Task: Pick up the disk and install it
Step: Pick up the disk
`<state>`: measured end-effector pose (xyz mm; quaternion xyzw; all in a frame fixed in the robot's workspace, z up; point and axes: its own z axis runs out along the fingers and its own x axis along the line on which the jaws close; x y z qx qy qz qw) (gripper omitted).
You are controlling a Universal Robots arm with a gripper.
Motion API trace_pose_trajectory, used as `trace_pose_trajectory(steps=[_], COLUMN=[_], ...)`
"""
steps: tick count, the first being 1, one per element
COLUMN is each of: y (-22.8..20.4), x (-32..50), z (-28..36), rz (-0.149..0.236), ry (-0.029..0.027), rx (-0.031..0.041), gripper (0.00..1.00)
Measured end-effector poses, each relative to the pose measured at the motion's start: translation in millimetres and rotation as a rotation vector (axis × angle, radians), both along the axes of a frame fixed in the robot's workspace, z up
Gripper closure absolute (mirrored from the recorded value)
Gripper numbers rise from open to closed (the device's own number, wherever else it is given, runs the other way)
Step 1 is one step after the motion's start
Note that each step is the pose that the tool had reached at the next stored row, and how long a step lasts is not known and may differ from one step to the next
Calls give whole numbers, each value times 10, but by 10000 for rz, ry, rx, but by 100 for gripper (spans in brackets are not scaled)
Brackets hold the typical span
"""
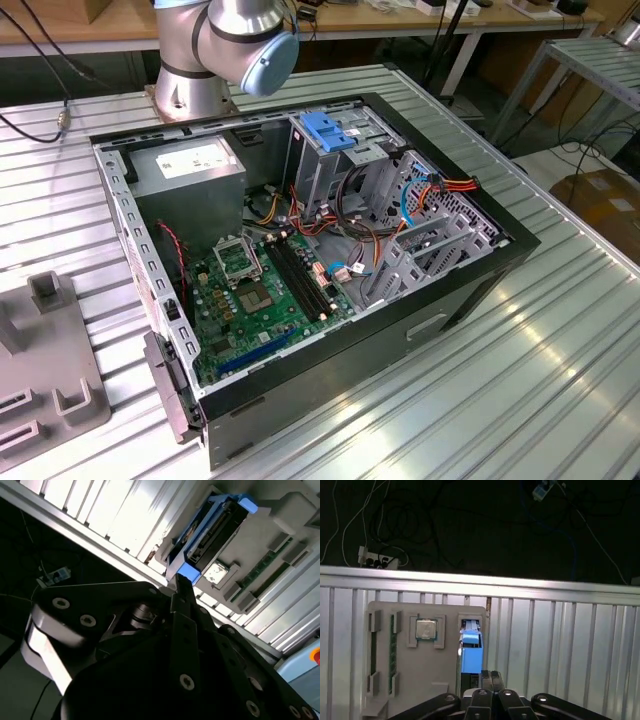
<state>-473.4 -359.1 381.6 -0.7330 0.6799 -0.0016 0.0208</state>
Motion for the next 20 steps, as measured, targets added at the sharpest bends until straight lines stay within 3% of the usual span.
trace_pose_trajectory(steps=[3,5,13,14,15,16,20], y=[-25,-70,-71,-71,-75,-74,-74], x=[-12,-14,-13,-13,-13,-14,-14], z=[-26,-68,-68,-70,-68,-69,-68], rz=[89,94,94,92,53,29,29], ry=[3,58,58,82,251,280,285], rx=[0,-1,2,3,3,3,3], gripper=[90,90,90,90,90,90,90])
